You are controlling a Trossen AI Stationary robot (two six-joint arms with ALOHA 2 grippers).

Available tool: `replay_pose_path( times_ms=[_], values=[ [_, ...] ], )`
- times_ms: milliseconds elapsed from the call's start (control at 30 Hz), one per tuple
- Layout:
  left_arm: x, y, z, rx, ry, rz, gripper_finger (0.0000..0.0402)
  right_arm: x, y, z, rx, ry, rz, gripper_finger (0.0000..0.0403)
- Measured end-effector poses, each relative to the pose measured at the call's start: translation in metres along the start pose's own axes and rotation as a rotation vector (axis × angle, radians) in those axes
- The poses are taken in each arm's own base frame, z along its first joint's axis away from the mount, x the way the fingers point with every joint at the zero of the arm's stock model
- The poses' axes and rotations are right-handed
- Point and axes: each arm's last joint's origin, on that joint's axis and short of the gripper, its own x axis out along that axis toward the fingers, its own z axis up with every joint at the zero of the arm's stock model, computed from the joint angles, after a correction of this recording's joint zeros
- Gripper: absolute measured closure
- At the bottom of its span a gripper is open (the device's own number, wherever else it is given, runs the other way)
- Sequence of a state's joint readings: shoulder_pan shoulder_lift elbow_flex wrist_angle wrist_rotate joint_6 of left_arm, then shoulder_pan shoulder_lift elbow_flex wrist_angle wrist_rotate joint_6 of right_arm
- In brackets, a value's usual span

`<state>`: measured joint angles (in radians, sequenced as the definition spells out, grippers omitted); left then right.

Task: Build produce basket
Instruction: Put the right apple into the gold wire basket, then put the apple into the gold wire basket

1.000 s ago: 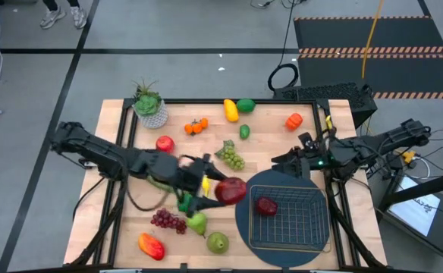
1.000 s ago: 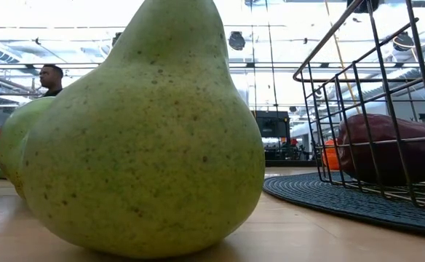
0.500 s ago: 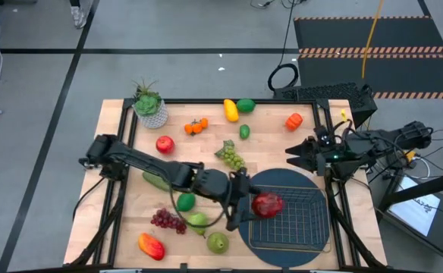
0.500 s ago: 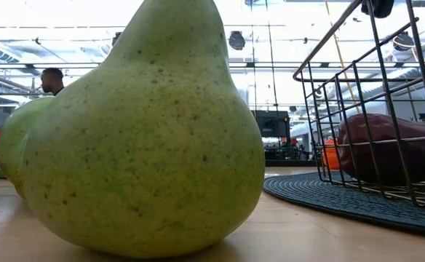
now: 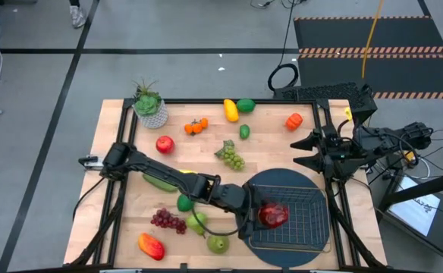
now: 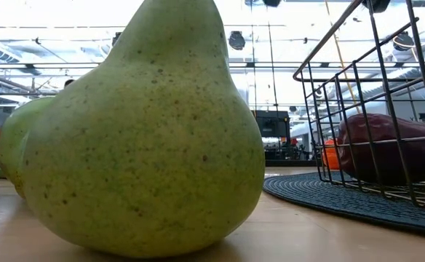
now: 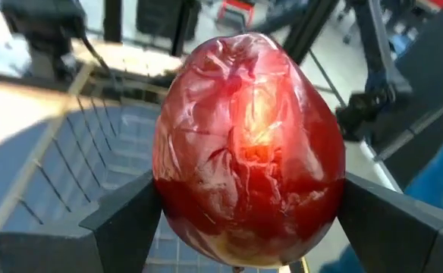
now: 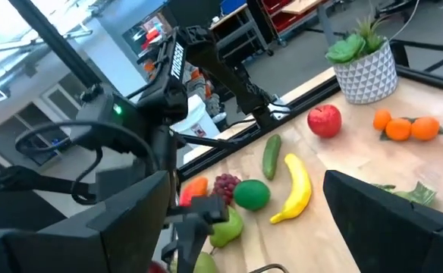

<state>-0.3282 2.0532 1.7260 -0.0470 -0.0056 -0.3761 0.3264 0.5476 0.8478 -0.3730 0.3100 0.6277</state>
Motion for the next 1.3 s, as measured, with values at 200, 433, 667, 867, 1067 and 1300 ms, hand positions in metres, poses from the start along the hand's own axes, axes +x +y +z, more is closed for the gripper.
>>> replay_pose_path(
  times_ms=[200,433,667,867,1067,1300],
  values=[
    [0.013,0.001,-0.018,-0.06,0.071,-0.01,0.0043,0.0,0.001,-0.001,-0.029,0.018,0.025,0.0062],
    [0.012,0.003,-0.021,-0.043,0.114,0.002,0.003,0.0,0.001,-0.002,-0.032,0.038,0.043,0.0062],
    [0.012,0.004,-0.021,-0.053,0.121,-0.002,0.0006,0.0,0.001,-0.002,-0.032,0.039,0.044,0.0062],
    [0.008,0.009,-0.016,-0.082,0.134,-0.035,0.0003,0.0,0.001,-0.002,-0.032,0.039,0.044,0.0062],
    [-0.003,0.016,-0.004,-0.133,0.142,-0.049,0.0003,0.0,0.001,-0.001,-0.032,0.035,0.037,0.0062],
    [-0.058,0.023,0.035,-0.177,0.129,0.04,0.0019,0.002,-0.002,-0.001,-0.016,-0.004,-0.045,0.0062]
  ],
)
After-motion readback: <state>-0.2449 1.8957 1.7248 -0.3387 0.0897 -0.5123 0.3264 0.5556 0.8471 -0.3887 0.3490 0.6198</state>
